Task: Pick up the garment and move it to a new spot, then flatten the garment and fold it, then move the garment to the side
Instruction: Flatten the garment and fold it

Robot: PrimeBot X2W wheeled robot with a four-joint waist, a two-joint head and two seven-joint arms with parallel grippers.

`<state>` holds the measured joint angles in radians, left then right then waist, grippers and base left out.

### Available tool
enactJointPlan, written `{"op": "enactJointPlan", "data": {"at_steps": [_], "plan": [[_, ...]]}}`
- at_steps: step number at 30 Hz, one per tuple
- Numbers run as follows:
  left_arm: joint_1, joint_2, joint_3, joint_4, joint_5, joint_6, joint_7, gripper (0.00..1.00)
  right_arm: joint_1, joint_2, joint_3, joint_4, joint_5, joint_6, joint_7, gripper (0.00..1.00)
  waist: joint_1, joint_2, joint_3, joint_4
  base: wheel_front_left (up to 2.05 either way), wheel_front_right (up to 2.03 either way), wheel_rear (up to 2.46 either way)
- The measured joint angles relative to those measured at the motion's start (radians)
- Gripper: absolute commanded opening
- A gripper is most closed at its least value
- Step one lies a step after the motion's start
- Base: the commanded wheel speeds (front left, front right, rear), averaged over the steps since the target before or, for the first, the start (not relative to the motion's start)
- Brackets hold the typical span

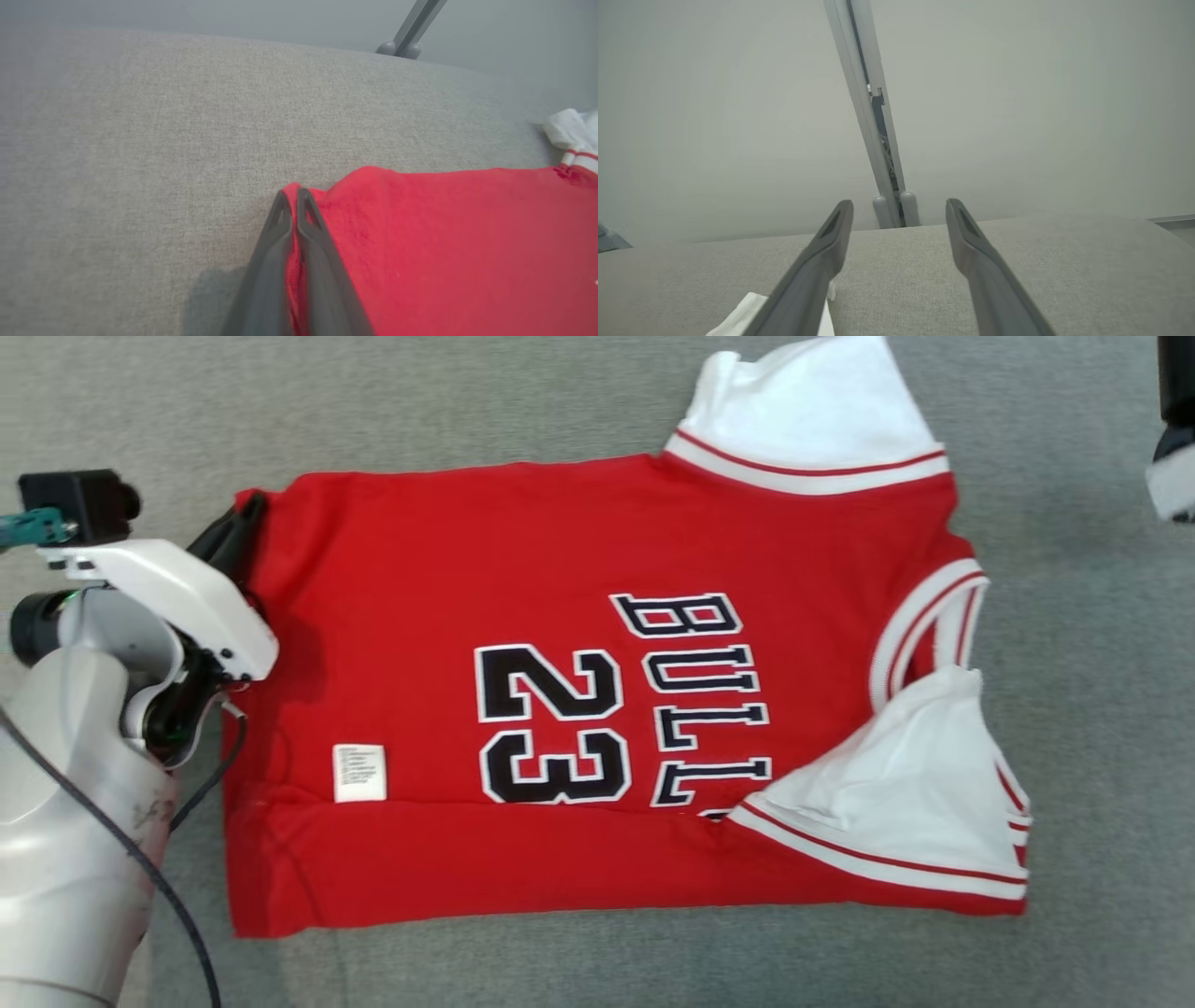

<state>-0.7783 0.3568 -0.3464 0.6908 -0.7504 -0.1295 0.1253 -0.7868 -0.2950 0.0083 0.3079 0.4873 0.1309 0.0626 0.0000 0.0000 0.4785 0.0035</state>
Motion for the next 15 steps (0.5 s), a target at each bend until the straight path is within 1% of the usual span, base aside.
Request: {"op": "enactJointPlan", "data": {"at_steps": [2,5,7,10,15], "plan": [[-0.017,-0.013,-0.031,-0.003,-0.007,0.0,-0.006,0.0,-0.082,-0.028,0.049,0.073,0.018,0.0,0.059,1.0,0.0,0.0,0.003,0.028,0.0,0.0,0.0],[-0.046,-0.032,-0.08,-0.002,-0.025,0.0,-0.022,0.0,-0.184,-0.044,0.126,0.173,0.061,0.0,0.138,1.0,0.0,0.0,0.011,0.069,0.0,0.0,0.0],[-0.066,-0.041,-0.11,0.0,-0.036,0.0,-0.034,0.0,-0.239,-0.041,0.159,0.251,0.101,0.0,0.199,1.0,0.0,0.0,0.018,0.094,0.0,0.0,0.0],[-0.084,-0.055,-0.151,0.005,-0.053,0.0,-0.051,0.0,-0.289,-0.032,0.208,0.337,0.154,0.0,0.267,1.0,0.0,0.0,0.031,0.126,0.0,0.0,0.0],[-0.113,-0.063,-0.209,0.023,-0.081,0.0,-0.081,0.0,-0.349,-0.055,0.289,0.451,0.17,0.0,0.346,1.0,0.0,0.0,0.055,0.16,0.0,0.0,0.0]]}}
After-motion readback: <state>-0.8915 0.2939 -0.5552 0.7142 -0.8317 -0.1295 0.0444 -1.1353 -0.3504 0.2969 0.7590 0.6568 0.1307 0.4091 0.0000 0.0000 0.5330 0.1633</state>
